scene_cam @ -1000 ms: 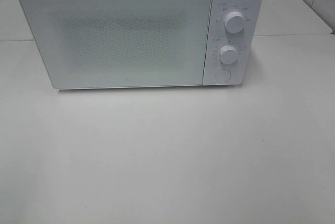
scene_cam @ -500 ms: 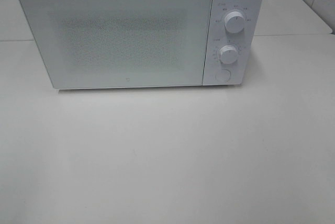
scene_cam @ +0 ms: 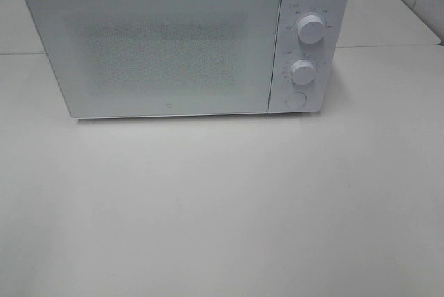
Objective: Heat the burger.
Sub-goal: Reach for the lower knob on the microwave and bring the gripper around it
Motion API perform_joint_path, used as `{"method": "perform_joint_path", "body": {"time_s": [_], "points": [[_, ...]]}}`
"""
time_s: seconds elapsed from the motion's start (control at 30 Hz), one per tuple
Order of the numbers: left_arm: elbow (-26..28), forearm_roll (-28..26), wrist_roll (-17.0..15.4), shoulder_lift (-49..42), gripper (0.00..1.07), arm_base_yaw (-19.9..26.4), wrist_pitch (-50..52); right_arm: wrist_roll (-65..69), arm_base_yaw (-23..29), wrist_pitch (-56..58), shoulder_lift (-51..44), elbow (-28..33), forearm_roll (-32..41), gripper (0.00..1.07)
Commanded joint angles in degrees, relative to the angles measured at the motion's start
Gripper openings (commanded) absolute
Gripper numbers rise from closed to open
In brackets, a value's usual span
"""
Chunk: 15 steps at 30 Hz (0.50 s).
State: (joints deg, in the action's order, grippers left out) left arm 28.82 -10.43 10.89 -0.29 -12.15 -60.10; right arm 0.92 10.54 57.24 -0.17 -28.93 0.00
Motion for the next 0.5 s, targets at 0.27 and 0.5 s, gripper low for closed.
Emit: {"method": "perform_joint_path", "body": {"time_s": [0.27,0.5], "points": [[-0.2,-0.6,-0.2,-1.0,0.00,0.0,0.6,-0.9,0.1,-0.9,-1.1,-0.3,0.0,0.68],[-0.2,-0.6,-0.2,-1.0,0.00,0.0,0.6,-0.9,0.1,-6.4,2.2,-1.5,0.0,0.68]]}}
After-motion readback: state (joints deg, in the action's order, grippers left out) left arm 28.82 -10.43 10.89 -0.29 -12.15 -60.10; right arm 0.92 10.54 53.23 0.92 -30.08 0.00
